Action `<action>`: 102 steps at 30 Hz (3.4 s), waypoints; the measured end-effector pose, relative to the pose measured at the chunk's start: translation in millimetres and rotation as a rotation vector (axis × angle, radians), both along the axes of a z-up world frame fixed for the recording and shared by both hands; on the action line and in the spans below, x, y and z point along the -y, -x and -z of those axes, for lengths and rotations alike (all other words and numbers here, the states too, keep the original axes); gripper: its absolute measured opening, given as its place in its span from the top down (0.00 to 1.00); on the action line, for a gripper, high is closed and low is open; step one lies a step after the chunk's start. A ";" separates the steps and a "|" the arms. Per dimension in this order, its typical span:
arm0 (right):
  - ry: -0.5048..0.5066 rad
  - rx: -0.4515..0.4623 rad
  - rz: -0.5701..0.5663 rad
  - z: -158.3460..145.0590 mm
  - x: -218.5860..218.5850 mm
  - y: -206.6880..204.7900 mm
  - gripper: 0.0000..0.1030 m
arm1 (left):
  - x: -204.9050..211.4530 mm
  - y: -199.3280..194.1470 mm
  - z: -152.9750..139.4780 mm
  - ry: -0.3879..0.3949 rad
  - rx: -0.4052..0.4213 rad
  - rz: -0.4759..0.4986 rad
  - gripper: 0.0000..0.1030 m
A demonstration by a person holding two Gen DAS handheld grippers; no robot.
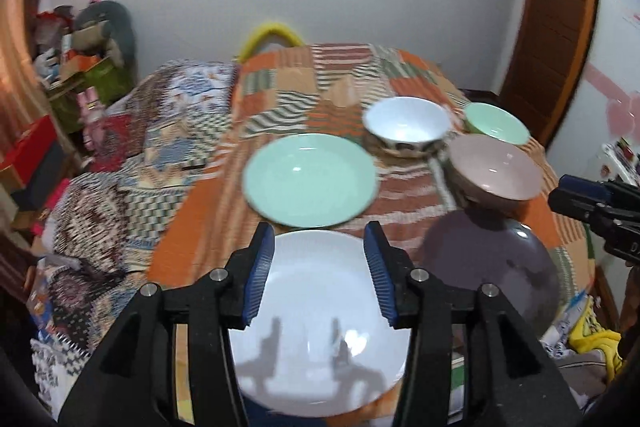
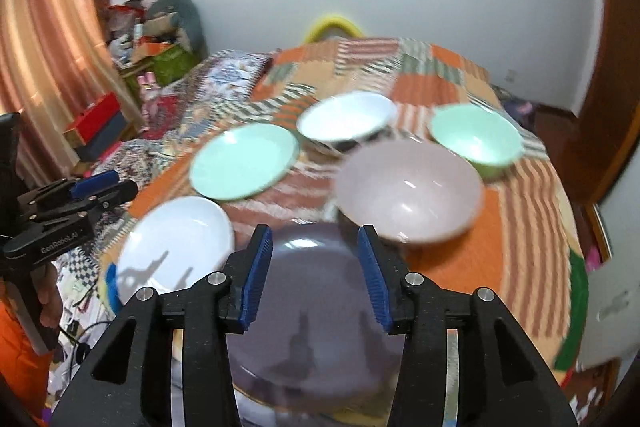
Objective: Organize plates and bowls
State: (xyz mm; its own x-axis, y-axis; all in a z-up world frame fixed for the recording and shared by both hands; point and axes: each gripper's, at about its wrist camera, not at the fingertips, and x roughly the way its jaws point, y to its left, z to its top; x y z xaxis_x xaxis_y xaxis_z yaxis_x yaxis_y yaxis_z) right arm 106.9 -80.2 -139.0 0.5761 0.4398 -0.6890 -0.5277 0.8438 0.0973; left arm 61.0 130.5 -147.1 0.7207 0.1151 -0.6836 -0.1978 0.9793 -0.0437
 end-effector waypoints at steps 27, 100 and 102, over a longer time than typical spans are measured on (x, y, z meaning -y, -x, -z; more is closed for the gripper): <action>0.181 -0.226 -0.251 81.5 -138.2 -27.4 0.54 | -105.3 40.6 106.5 0.212 -0.223 -0.165 0.49; 0.250 -0.328 -0.273 119.4 -162.4 -29.5 0.72 | -101.6 46.6 132.4 0.303 -0.314 -0.122 0.72; 0.236 -0.333 -0.266 118.4 -161.8 -29.9 0.73 | -104.3 46.4 131.9 0.319 -0.315 -0.134 0.72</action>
